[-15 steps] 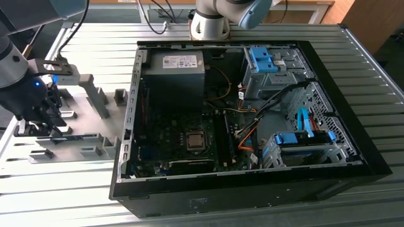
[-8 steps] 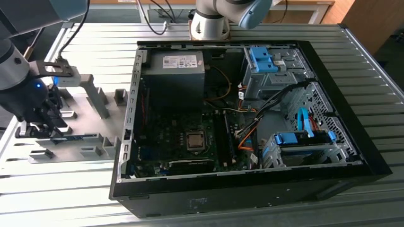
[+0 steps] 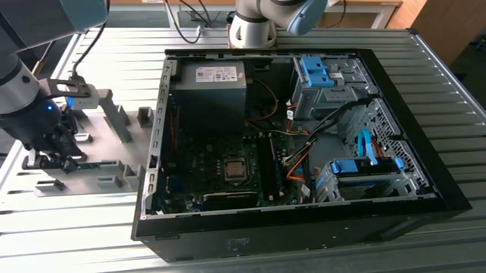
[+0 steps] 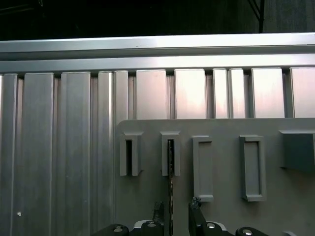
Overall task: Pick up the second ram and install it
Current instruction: 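Pick up the second ram and move it above second insertion slot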
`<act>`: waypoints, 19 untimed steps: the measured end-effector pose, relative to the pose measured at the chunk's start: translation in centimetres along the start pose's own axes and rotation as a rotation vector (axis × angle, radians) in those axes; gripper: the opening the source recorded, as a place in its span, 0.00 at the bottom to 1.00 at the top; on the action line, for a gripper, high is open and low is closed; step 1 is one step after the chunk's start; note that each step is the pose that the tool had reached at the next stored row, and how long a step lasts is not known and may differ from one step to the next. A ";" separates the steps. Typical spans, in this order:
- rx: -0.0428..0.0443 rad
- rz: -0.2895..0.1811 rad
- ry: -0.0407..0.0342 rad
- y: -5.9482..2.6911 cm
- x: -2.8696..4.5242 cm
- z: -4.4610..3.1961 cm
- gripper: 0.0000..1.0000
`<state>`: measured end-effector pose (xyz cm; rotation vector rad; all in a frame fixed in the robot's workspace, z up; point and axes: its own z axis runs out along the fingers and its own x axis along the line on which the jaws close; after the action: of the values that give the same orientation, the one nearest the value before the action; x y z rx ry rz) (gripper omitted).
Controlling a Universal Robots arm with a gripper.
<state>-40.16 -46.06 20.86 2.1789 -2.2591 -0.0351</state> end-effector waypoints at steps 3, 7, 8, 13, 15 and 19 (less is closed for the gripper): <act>0.0005 0.000 -0.0001 -0.01 0.06 0.41 0.33; 0.0006 0.000 0.0000 0.00 0.11 0.89 0.33; 0.0006 0.000 0.0001 -0.01 0.16 0.93 0.33; 0.0008 0.000 0.0000 -0.01 0.28 1.26 0.33; 0.0006 0.000 0.0001 -0.02 0.29 1.30 0.33; 0.0008 0.000 -0.0001 -0.02 0.28 1.35 0.32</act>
<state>-40.18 -46.33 19.51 2.1797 -2.2592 -0.0342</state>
